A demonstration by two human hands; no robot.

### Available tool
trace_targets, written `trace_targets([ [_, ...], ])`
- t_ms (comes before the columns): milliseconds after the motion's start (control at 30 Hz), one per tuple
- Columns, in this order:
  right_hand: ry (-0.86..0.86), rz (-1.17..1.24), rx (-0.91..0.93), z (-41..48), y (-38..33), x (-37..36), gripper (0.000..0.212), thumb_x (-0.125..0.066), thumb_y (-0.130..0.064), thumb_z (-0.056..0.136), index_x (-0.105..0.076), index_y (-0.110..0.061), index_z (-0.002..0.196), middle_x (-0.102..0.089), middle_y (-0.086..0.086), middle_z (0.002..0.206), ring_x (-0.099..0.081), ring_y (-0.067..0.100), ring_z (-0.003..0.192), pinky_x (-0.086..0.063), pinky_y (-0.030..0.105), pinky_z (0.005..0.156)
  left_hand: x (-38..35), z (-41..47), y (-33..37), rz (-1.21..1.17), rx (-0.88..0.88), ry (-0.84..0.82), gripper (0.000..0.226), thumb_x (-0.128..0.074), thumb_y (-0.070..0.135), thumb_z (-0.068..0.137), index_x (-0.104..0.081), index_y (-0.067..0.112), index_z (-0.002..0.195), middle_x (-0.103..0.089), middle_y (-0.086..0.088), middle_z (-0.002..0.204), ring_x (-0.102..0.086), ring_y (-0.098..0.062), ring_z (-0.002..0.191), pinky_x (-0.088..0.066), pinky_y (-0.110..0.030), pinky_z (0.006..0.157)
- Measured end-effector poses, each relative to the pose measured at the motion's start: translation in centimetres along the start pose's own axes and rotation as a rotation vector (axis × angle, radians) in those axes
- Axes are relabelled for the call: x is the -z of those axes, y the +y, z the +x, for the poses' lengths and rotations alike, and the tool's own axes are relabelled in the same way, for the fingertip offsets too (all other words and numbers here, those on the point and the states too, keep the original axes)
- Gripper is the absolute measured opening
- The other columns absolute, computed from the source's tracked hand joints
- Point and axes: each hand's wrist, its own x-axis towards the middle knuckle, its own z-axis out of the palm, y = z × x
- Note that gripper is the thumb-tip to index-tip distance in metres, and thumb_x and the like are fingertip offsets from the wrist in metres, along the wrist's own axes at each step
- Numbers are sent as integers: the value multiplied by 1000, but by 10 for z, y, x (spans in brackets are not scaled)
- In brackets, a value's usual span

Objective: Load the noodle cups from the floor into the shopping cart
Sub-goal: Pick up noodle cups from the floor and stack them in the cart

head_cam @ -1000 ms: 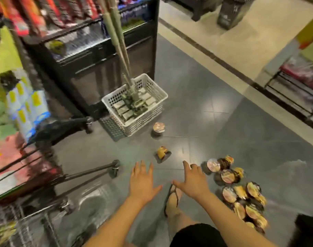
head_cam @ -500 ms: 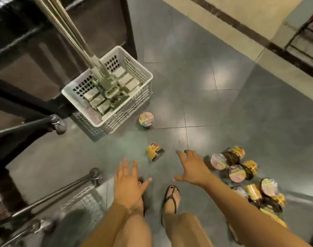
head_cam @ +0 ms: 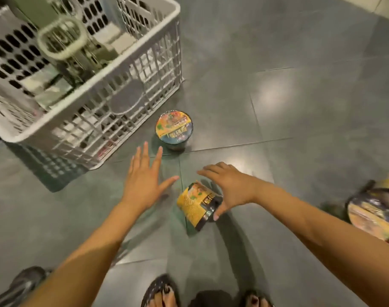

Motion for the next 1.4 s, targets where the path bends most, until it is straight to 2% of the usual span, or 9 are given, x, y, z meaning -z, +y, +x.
trace_targets([
  [233, -2, 170, 124, 29, 2, -34, 105, -83, -61, 59, -33, -25, 144, -42, -8, 141, -35, 11, 126, -32, 24, 107, -40, 29, -29, 19, -89, 102, 100, -17, 82, 78, -3, 19, 154, 6, -18, 160, 7, -34, 147, -6, -45, 118],
  [433, 177, 394, -120, 7, 3, -48, 99, -85, -61, 55, -44, -22, 137, -48, -8, 130, -47, 7, 117, -39, 21, 103, -38, 34, -15, -141, -19, 150, 96, -30, 79, 84, -3, 20, 155, 6, -16, 160, 6, -32, 148, -5, -44, 118],
  [633, 390, 759, -429, 10, 28, -42, 76, -73, -75, 56, -57, -25, 112, -62, -10, 102, -61, 6, 92, -47, 16, 72, -34, 50, -3, -212, -11, 196, 95, -35, 74, 83, -3, 21, 155, 7, -16, 160, 5, -31, 148, -8, -46, 117],
  [933, 455, 979, -530, 36, 43, -35, 74, -46, -80, 68, -67, -20, 106, -71, -2, 101, -68, 15, 91, -53, 35, 90, -35, 83, 9, -167, -54, 180, 94, -27, 81, 80, -2, 28, 154, 8, -15, 160, 5, -34, 147, -6, -48, 117],
  [1033, 514, 1044, -509, 44, 50, -33, 56, -56, -70, 78, -68, -21, 102, -73, -4, 98, -69, 11, 89, -54, 33, 87, -34, 100, 10, -168, -22, 171, 96, -32, 79, 79, -5, 27, 155, 4, -16, 160, 3, -36, 147, -8, -50, 117],
  [1133, 550, 1055, -453, 46, 52, -35, 51, -69, -63, 75, -63, -27, 110, -71, -8, 105, -67, 2, 88, -50, 18, 77, -32, 118, 12, -166, 3, 171, 97, -45, 74, 80, -6, 26, 155, 2, -16, 161, 1, -37, 147, -9, -51, 117],
  [1233, 578, 871, -425, 41, 47, -37, 76, -82, -59, 63, -46, -35, 126, -59, -19, 118, -57, -5, 101, -45, 8, 78, -29, 131, 14, -133, 24, 174, 110, -49, 81, 72, 1, 27, 154, 3, -18, 160, 1, -36, 147, -8, -50, 117],
  [1333, 511, 453, -441, 38, 39, -34, 129, -71, -83, 44, -16, -33, 149, -39, -9, 144, -42, 11, 128, -40, 32, 106, -29, 139, 17, -104, 28, 167, 122, -50, 86, 63, 9, 28, 153, 5, -19, 160, -2, -37, 147, -10, -51, 116],
  [1400, 456, 225, -455, 37, 34, -29, 140, -61, -91, 44, 2, -30, 153, -34, -1, 143, -38, 18, 129, -35, 37, 107, -31, 141, 18, -90, 31, 163, 124, -52, 87, 61, 10, 30, 153, 6, -20, 159, -5, -39, 146, -15, -53, 115],
])
